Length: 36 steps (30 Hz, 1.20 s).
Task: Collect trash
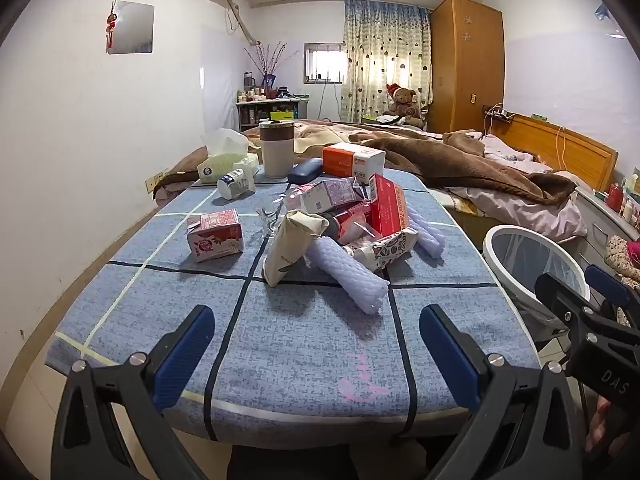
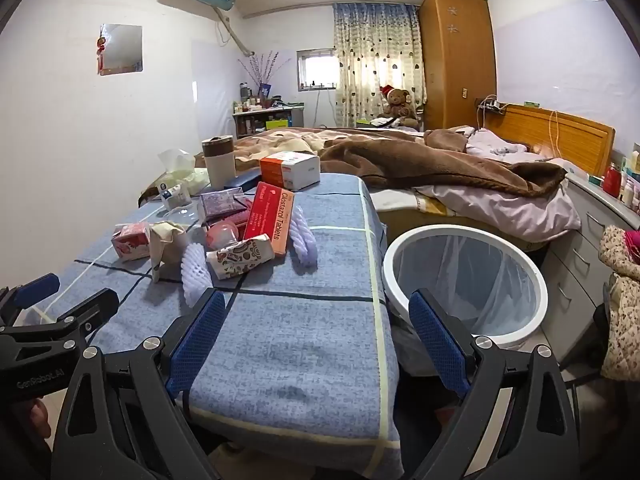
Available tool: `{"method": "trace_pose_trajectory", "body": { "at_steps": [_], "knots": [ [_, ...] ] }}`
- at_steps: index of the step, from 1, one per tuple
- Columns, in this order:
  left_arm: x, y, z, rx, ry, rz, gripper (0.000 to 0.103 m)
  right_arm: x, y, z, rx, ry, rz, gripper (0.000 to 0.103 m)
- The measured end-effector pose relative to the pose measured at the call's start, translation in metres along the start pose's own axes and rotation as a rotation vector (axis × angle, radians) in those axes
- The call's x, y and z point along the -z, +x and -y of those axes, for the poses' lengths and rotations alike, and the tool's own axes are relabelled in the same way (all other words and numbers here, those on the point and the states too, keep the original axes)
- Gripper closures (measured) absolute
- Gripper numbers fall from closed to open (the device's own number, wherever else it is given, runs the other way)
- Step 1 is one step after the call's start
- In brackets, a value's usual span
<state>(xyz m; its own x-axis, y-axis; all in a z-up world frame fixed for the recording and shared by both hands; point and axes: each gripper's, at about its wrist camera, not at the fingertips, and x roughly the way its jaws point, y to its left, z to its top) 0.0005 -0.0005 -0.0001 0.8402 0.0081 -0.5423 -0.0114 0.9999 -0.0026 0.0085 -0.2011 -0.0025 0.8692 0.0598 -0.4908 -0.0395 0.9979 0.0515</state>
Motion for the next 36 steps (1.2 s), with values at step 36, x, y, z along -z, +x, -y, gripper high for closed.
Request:
{"method": "trace_pose_trajectory", "body": {
  "at_steps": [36],
  "knots": [
    [0.0006, 0.0006, -0.0072, 0.002, -0.013, 0.010, 0.000, -0.0006, -0.0015, -0.0024, 0.003, -0.005, 0.005, 0.008]
  ]
}}
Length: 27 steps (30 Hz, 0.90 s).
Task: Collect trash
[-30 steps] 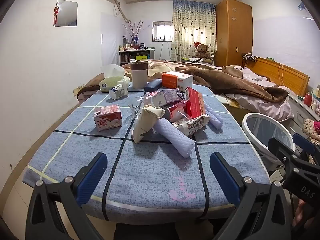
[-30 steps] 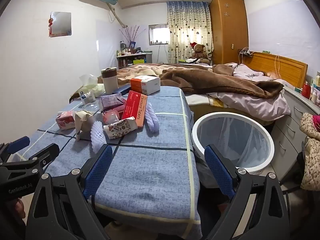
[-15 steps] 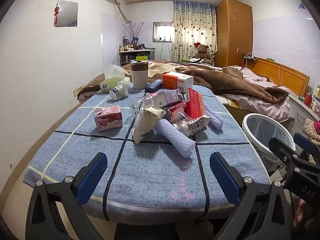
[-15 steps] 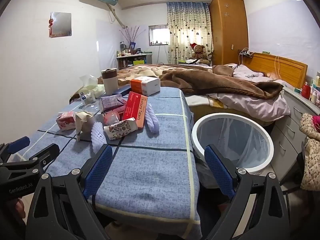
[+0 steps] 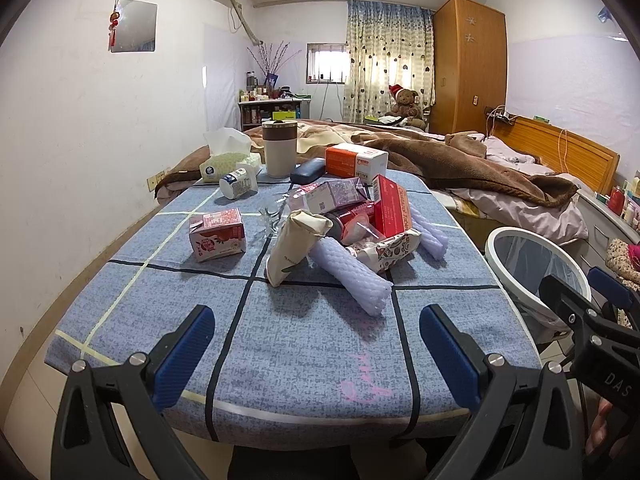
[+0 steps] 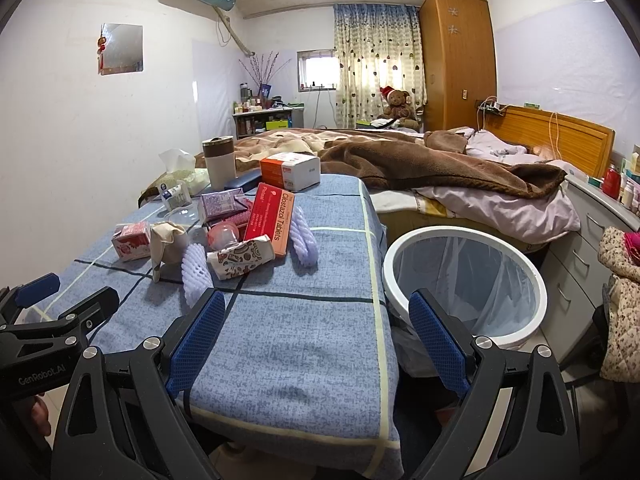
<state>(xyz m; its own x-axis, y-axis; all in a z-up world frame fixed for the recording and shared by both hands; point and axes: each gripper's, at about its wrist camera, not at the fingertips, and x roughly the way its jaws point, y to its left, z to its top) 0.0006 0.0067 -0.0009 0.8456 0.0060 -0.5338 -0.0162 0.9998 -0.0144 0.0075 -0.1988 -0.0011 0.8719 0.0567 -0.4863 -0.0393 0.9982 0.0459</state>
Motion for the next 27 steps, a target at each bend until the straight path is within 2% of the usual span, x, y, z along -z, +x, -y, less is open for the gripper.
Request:
{"method": "trace_pose_trajectory", "body": {
  "at_steps": [27],
  "knots": [
    [-0.0006, -0.0001, 0.0006, -0.004, -0.007, -0.002, 0.000, -0.0011, -0.0017, 0.0014, 0.001, -0.002, 0.000, 0.008]
  ]
}}
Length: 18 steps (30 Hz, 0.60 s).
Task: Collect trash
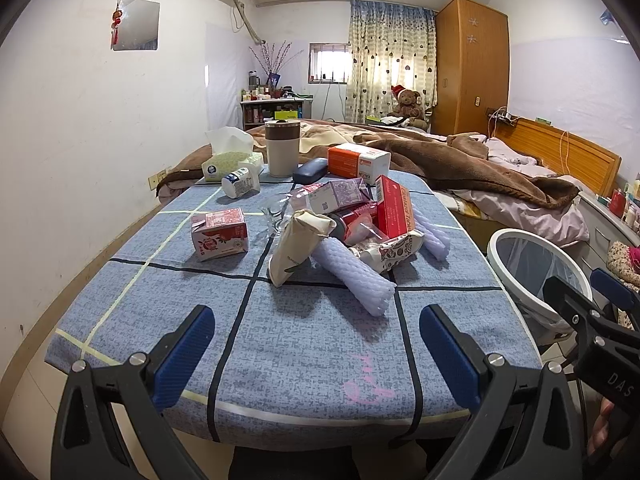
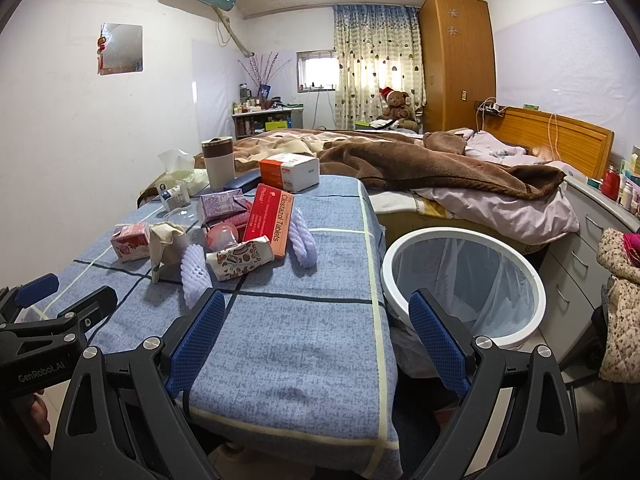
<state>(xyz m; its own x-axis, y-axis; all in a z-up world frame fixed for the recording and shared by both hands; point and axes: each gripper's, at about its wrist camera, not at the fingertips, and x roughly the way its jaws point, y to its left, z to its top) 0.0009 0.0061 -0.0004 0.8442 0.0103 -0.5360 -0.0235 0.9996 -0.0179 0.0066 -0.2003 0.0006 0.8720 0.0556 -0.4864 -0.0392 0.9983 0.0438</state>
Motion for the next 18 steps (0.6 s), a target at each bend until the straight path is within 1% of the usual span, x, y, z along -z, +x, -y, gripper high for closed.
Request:
{"method": "trace_pose_trajectory", "body": {
  "at_steps": [14, 18],
  "knots": [
    [-0.0012, 0.0006, -0.0013, -0.001, 0.000, -0.001, 0.000, -0.0002, 0.0012, -0.0022, -0.001, -0.004, 0.000, 0.008],
    [-0.0013, 0.0002, -0.0017, -0.002, -0.002, 0.000, 0.000, -0.0018, 0.0008, 0.0027, -0.001, -0.006, 0.000, 0.008]
  ]
}}
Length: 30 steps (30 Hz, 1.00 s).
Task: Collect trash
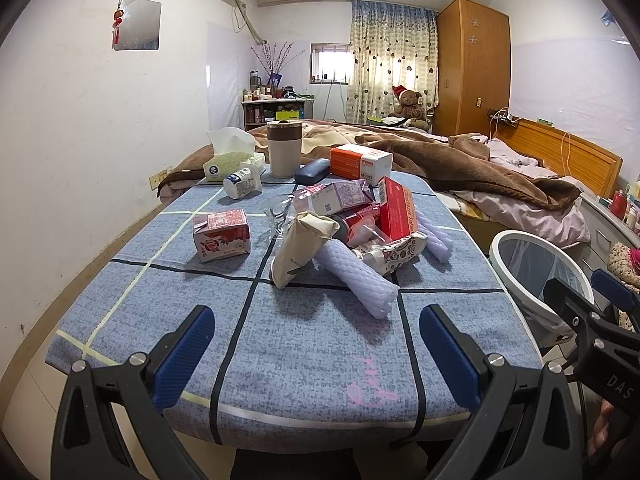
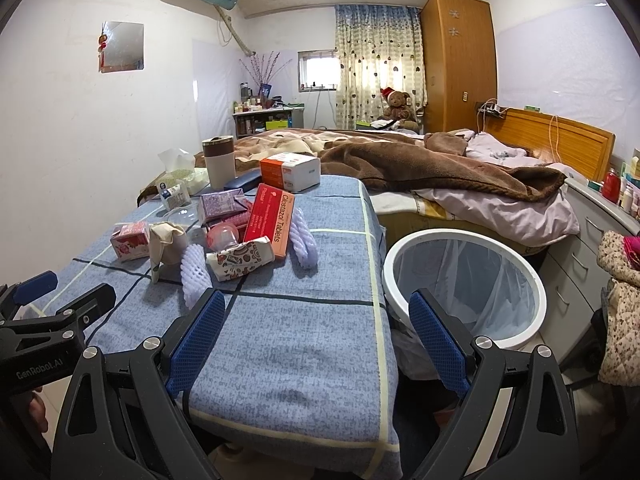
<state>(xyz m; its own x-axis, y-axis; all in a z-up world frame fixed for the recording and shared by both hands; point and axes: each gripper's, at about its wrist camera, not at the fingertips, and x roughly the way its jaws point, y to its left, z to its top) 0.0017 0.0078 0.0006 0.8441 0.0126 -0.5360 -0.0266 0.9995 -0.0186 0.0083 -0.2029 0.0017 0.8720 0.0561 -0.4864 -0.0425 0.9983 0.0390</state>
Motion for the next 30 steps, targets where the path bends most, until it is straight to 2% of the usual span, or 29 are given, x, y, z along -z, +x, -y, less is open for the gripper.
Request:
{"method": "trace_pose_trajectory", "body": {
  "at_steps": [14, 22, 30],
  "knots": [
    [-0.004, 0.017, -0.006, 0.003, 0.007, -0.041, 0.000, -0.001, 0.011, -0.002, -0.006, -0.001, -0.011, 0.008],
    [-0.008, 0.044, -0.035, 0.081, -0.074, -0.073, 0.000, -0.011, 0.041, -0.002, 0.000, -0.013, -0.029, 0.008],
    [-0.029, 0.076, -0.062, 0.044, -0.053, -0.077, 0.000, -0.025, 0.072, -0.002, -0.006, -0.047, -0.046, 0.008]
  ]
}}
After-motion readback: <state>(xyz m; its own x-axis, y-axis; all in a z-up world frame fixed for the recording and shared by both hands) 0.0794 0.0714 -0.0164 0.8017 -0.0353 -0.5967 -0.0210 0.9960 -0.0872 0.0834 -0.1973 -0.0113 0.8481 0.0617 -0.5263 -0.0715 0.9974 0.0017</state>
